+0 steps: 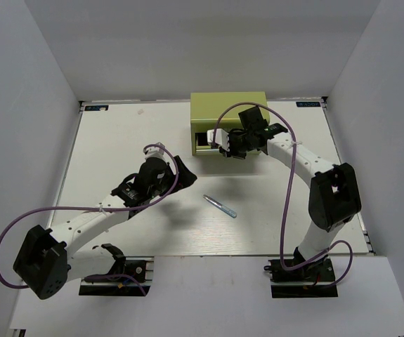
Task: Sort the stationery into containers
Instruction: Close the drawer in the storage box.
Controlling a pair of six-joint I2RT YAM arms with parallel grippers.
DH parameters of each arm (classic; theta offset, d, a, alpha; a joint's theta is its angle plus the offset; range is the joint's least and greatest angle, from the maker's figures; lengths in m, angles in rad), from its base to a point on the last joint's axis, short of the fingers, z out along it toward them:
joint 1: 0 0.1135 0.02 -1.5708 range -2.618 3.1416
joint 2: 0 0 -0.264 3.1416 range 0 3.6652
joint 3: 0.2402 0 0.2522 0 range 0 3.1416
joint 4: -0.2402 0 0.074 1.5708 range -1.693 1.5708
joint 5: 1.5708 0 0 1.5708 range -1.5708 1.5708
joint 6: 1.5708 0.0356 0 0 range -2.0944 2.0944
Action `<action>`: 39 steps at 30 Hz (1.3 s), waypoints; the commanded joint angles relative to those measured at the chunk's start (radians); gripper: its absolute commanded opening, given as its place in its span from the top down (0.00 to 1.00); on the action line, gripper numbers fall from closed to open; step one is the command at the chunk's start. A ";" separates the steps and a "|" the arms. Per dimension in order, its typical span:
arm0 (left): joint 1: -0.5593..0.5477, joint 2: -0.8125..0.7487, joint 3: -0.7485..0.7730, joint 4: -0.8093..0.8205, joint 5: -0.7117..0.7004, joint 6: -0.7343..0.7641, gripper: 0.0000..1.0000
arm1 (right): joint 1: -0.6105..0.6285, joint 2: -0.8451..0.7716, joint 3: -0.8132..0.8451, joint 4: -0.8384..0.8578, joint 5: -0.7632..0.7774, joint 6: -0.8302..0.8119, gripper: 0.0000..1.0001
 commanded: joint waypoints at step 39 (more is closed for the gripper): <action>0.014 0.313 0.139 0.319 0.153 -0.076 0.01 | -0.021 0.126 0.106 0.272 0.380 0.226 1.00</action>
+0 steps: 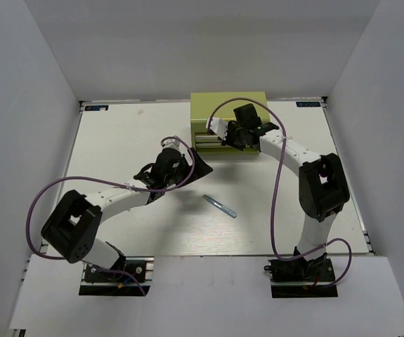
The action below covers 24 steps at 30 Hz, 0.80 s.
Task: Sort the stationery into containers
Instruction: Close the drawer in the storage box, then open the drawer in the storage box.
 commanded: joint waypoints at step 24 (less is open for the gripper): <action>0.056 0.398 0.069 0.701 0.013 -0.356 0.39 | -0.108 -0.345 -0.274 0.088 -0.363 0.102 0.43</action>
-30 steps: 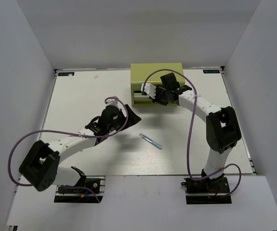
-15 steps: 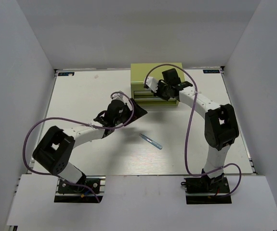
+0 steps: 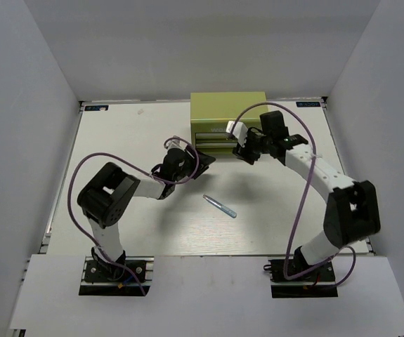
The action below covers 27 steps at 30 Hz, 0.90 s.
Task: Sort the stationery into containers
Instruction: Open the drawer in the storage box.
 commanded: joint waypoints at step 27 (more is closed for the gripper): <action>-0.015 0.327 0.254 0.279 -0.236 -0.180 0.35 | -0.107 -0.237 -0.130 0.209 -0.186 0.207 0.52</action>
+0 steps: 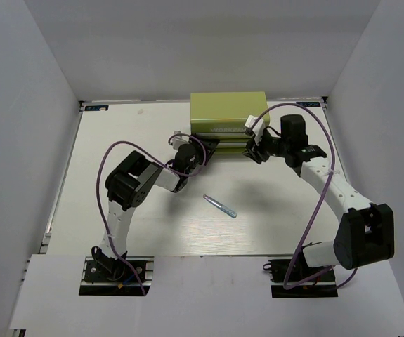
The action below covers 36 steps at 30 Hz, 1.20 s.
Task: Sort the stationery into containers
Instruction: Open the drawer in the storage box.
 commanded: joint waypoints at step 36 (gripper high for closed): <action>-0.032 0.073 -0.044 0.240 -0.086 -0.094 0.72 | -0.016 0.288 0.358 -0.002 0.173 -0.011 0.29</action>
